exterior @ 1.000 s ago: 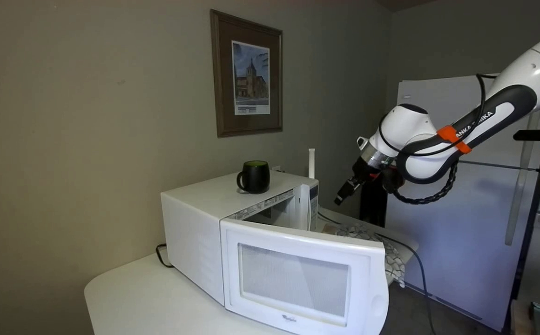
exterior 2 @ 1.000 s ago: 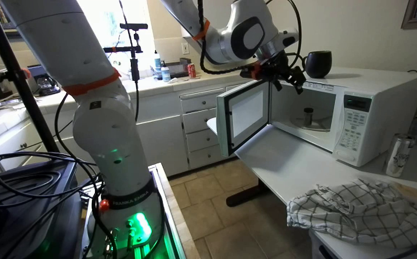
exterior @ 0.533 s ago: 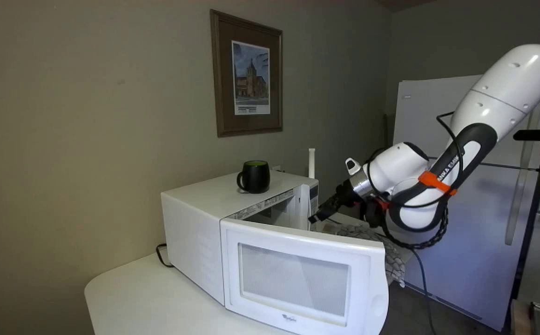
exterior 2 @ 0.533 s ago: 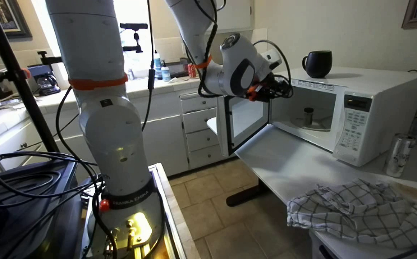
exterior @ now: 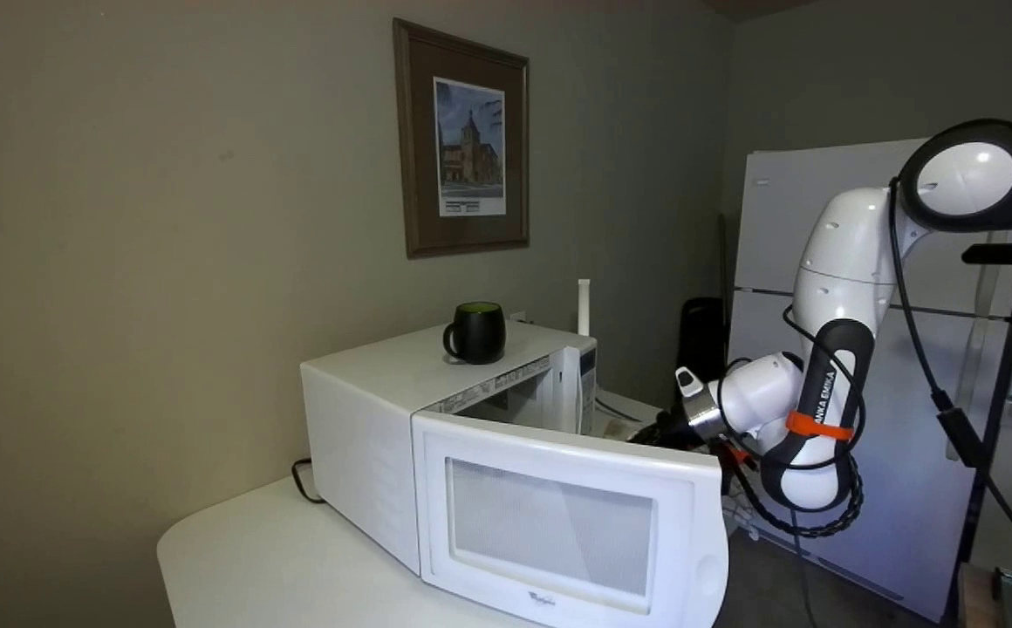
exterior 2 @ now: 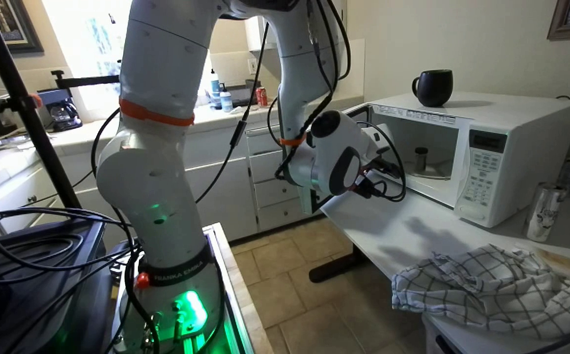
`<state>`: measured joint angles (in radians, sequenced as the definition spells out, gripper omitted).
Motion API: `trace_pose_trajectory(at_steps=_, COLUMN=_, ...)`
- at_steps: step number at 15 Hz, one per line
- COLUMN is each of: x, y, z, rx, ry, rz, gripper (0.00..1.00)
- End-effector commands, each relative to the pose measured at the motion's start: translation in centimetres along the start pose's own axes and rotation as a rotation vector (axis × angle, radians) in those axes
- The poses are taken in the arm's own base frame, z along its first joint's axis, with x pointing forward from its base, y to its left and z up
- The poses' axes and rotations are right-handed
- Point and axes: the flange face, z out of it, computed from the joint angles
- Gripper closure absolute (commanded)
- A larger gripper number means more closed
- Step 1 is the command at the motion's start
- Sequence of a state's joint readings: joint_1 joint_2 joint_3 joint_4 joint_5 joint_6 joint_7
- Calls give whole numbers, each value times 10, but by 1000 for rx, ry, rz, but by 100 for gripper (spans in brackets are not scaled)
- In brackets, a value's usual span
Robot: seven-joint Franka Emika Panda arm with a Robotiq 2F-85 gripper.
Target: Remove the bottle from the microwave and put it on top o
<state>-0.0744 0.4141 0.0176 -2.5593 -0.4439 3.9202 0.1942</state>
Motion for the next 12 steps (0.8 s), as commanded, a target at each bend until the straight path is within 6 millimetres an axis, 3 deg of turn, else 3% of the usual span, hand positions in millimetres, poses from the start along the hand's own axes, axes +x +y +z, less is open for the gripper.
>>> trace_pose_trajectory(at_steps=1, x=1, y=0, z=0, rx=-1, ry=3, rz=0, gripper=0)
trace_pose_trajectory(at_steps=4, x=8, y=3, z=-3, rx=57, ry=26, rz=-57, gripper=0)
trace_pose_trajectory(at_steps=8, x=6, y=45, z=-21, rx=113, ry=11, rz=-150, gripper=0)
trace_pose_trajectory(at_steps=12, x=32, y=72, z=-19, rx=101, ry=44, rz=-146, gripper=0)
